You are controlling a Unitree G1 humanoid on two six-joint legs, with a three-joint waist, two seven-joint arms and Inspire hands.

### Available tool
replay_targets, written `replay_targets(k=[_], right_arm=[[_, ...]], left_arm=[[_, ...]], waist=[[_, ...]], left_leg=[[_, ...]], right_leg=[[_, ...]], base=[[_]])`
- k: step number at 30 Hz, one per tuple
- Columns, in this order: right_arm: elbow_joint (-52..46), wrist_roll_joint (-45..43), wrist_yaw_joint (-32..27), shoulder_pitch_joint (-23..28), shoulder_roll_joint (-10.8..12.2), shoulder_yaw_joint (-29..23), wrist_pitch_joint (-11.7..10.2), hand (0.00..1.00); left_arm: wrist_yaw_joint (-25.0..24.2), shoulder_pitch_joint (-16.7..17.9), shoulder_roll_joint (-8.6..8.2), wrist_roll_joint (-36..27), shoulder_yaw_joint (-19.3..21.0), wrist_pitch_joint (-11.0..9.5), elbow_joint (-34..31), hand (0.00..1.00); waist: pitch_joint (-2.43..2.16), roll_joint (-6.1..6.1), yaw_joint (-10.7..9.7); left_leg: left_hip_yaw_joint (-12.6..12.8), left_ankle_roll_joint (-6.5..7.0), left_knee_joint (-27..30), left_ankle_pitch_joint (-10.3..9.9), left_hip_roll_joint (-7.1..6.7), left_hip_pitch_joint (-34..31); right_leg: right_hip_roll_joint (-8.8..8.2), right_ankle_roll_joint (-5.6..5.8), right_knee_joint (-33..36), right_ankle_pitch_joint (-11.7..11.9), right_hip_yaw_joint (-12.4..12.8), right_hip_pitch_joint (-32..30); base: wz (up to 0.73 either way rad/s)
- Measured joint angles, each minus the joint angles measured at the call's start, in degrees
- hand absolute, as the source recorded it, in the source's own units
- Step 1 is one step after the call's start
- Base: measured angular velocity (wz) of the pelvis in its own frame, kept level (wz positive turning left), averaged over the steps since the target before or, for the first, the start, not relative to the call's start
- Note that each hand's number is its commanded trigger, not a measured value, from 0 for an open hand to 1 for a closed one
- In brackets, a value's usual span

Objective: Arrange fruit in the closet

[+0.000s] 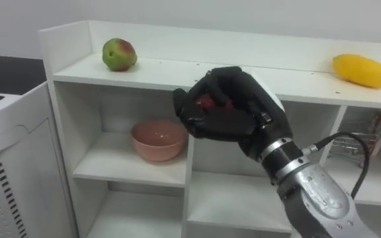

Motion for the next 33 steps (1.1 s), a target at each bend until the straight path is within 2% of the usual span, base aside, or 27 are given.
replay_targets(k=[2,4,5,7,8,9,10,13,18,20,22,25,29,32,33], right_arm=[[2.15,3.59,0.02,1.74,1.93,0.81,-0.04,1.00],[7.40,8.95,-0.13,4.07,5.46,1.85,-0.04,1.00],[9.08,9.86,-0.19,4.45,6.21,2.15,-0.03,1.00],[15.68,10.86,-0.65,5.34,8.80,2.20,0.09,1.00],[17.18,10.97,-0.78,5.34,9.21,2.16,0.09,1.00],[20.18,12.33,-0.70,5.25,9.42,2.15,0.01,1.00],[22.03,13.37,-0.67,5.24,9.49,2.14,-0.03,1.00],[33.35,17.91,-1.97,4.98,11.08,1.74,-0.09,1.00],[45.33,26.83,-4.63,3.37,12.85,-1.14,-0.10,1.00],[47.62,30.57,-5.24,2.86,12.89,-2.74,-0.20,1.00],[49.00,33.52,-5.29,1.13,12.73,-4.29,-0.60,1.00],[50.79,36.49,-5.62,-1.50,12.11,-5.42,-0.73,1.00],[53.36,42.17,-6.41,-5.31,10.84,-5.72,-0.79,1.00],[55.35,44.60,-7.49,-7.09,10.63,-8.93,-0.90,1.00],[55.81,46.00,-7.54,-7.77,10.49,-10.03,-1.25,1.00]], left_arm=[[0.60,-0.21,-0.05,-0.07,-1.66,0.03,1.29,0.00],[0.99,-0.67,-0.42,-0.25,-3.35,0.20,2.13,0.00],[1.01,-0.97,-0.50,-0.85,-3.88,0.24,2.13,0.00],[1.01,-2.39,-1.10,-2.31,-4.38,0.02,2.43,0.00],[1.01,-3.26,-1.30,-2.40,-4.44,-0.12,2.81,0.00],[1.05,-4.38,-1.68,-2.59,-4.62,-0.15,3.86,0.00],[1.12,-4.83,-1.83,-2.80,-4.99,-0.13,4.59,0.00],[1.74,-6.65,-2.01,-4.82,-6.27,0.19,4.91,0.00],[3.47,-7.85,-2.27,-11.51,-8.57,-0.29,5.05,0.00],[3.63,-7.77,-2.30,-13.61,-8.96,-0.38,5.44,0.00],[4.10,-7.83,-2.39,-13.45,-8.90,-0.40,5.41,0.00],[4.36,-7.80,-2.51,-14.46,-8.94,-0.35,4.50,0.00],[4.45,-7.81,-3.15,-15.76,-9.07,-0.29,3.11,0.00],[4.45,-7.79,-3.39,-16.09,-10.50,-0.29,2.57,0.00],[4.44,-7.79,-3.41,-17.40,-10.87,-0.32,2.44,0.00]], waist=[[0.06,-0.14,0.14],[0.19,0.09,-0.08],[0.26,0.22,-0.18],[0.94,1.21,-0.14],[1.09,1.59,-0.18],[1.46,2.33,0.01],[1.57,2.77,-0.10],[1.52,4.86,-0.32],[1.75,5.47,-0.16],[1.95,5.36,-0.08],[2.40,5.00,0.14],[2.88,5.45,0.82],[3.15,5.42,1.53],[3.27,5.34,2.48],[3.30,5.36,2.68]], left_leg=[[-0.05,0.01,0.18,0.00,0.00,-0.45],[-0.06,0.04,1.15,0.00,0.02,-2.01],[-0.09,0.07,1.46,0.01,0.02,-2.75],[-0.05,0.42,3.13,0.21,0.11,-6.23],[-0.07,0.48,3.50,0.24,0.13,-7.07],[-0.06,0.67,4.12,0.36,0.14,-8.73],[-0.06,0.82,4.17,0.47,0.11,-9.40],[-0.18,1.19,6.14,0.74,0.03,-14.83],[-0.21,1.41,8.95,0.88,-0.24,-20.12],[-0.05,1.53,10.26,0.80,-0.35,-22.16],[0.10,1.79,12.47,0.78,-0.56,-26.52],[-0.03,1.94,15.27,0.66,-0.46,-31.95],[0.04,2.11,17.50,1.40,-1.29,-37.84],[0.11,2.15,19.08,1.68,-1.34,-41.04],[0.10,2.13,19.62,1.74,-1.38,-42.22]], right_leg=[[-0.02,-0.03,0.17,0.05,0.04,-0.50],[-0.03,0.01,0.32,0.27,0.07,-1.64],[-0.03,-0.01,0.36,0.36,0.09,-2.18],[-0.17,-0.03,1.30,0.68,-0.06,-5.33],[-0.18,-0.04,1.47,0.82,-0.12,-6.25],[-0.29,-0.01,2.16,0.94,-0.13,-8.01],[-0.37,0.02,2.34,1.05,-0.16,-8.78],[-0.95,0.07,4.81,1.06,-1.02,-14.35],[-2.10,0.15,10.18,0.06,-1.56,-20.84],[-2.78,0.09,12.62,-0.56,-1.60,-23.29],[-3.38,-0.03,16.15,-1.41,-1.73,-28.24],[-3.41,-0.71,19.53,-1.87,-1.57,-33.70],[-5.03,-1.15,23.82,-3.42,-1.37,-40.60],[-5.23,-1.43,26.05,-3.79,-1.32,-44.00],[-5.80,-1.59,26.76,-3.98,-1.56,-45.15]], base=[[0.00],[0.02],[0.07],[0.07],[0.00],[0.00],[0.00],[0.02],[0.01],[0.00],[0.00],[0.01],[0.09],[0.08],[0.04]])
